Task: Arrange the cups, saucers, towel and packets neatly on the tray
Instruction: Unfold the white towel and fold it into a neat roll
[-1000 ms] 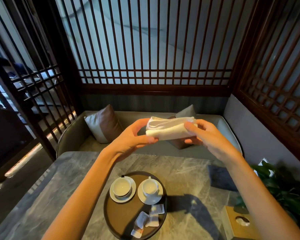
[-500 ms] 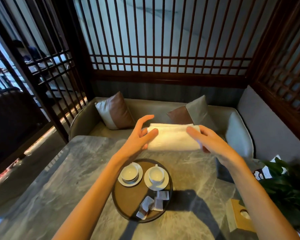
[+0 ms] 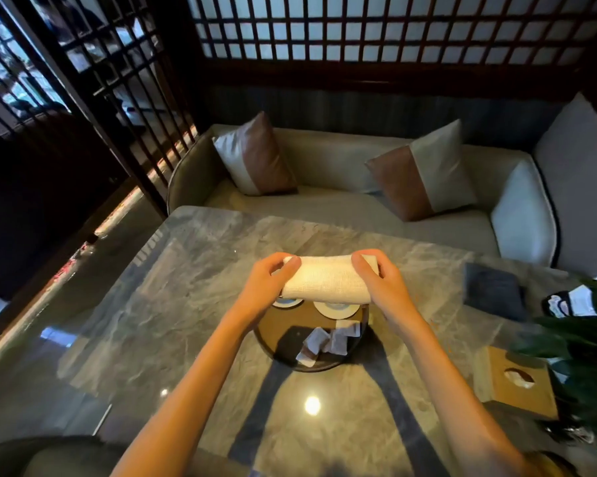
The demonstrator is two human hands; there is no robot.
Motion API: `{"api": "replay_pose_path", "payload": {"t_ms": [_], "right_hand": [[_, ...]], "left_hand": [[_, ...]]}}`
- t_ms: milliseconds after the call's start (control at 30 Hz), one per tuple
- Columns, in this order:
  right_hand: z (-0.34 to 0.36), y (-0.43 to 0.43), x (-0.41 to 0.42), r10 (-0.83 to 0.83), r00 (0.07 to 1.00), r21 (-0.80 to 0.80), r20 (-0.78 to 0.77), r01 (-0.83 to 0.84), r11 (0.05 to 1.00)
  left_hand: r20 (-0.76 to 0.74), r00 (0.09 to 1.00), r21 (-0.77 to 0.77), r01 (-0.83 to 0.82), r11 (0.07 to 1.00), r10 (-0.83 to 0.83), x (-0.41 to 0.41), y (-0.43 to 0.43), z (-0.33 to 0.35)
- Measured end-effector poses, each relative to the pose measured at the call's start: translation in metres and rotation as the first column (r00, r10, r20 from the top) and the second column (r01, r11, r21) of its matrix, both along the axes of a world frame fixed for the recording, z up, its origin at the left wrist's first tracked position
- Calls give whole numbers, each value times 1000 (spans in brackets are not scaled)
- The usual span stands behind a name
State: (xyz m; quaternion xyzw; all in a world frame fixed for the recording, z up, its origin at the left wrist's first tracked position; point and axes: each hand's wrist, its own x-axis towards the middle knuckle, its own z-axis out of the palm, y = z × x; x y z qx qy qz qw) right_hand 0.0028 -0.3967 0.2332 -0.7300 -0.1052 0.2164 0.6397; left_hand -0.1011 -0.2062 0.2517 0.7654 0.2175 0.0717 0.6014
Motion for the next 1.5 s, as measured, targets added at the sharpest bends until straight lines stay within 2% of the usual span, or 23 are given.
{"api": "replay_pose_path", "payload": {"t_ms": [133,267,333,467,567,733,900,1000,1067,1133,1233,1333,1433,1500], "right_hand": [[-25,33,-3,-52,997,-24,59,54,998],[-67,69,-6,-68,997,-79,25,70,994],[-94,85,-10,-38,998,-125,-45,32,992],[-148,102,-16,8,956,-232,-292,-79,969],[-182,112,-19,10,919,-317,-394,-146,937],[-226,131,-23,-64,963,-468,-263,-69,881],[-257,140,-26,-79,989,-500,-121,8,866],[-269,141,-29,-38,999,-542,-4,29,840],[-273,139,-32,-16,1000,-568,21,25,823],[-276,136,-35,6,998,-582,66,33,813],[-277,128,-38,120,963,-586,241,46,809],[-279,114,-37,353,871,-668,342,-39,744],[-287,108,-38,536,773,-763,339,-107,637],[-294,106,-38,584,755,-790,299,-147,595]], "left_hand": [[-17,998,-34,-63,997,63,-2,23,-18],[-95,993,-94,-82,992,73,-5,58,-49],[-154,987,-119,-53,991,35,-9,80,-77],[-269,962,-119,24,993,-56,-17,114,-136],[-357,931,-56,59,997,-75,-14,130,-184],[-494,865,81,145,986,-87,-1,144,-251],[-490,867,146,187,971,-93,8,154,-284],[-470,878,177,193,965,-89,6,154,-291],[-474,877,236,214,948,-80,5,150,-292],[-481,873,325,269,906,-86,5,145,-292],[-478,869,454,370,811,-128,0,142,-291],[-357,904,649,422,633,-237,-9,144,-291],[-334,856,721,501,478,-394,-13,151,-294],[-371,827,702,548,455,-422,-12,158,-297]]}}
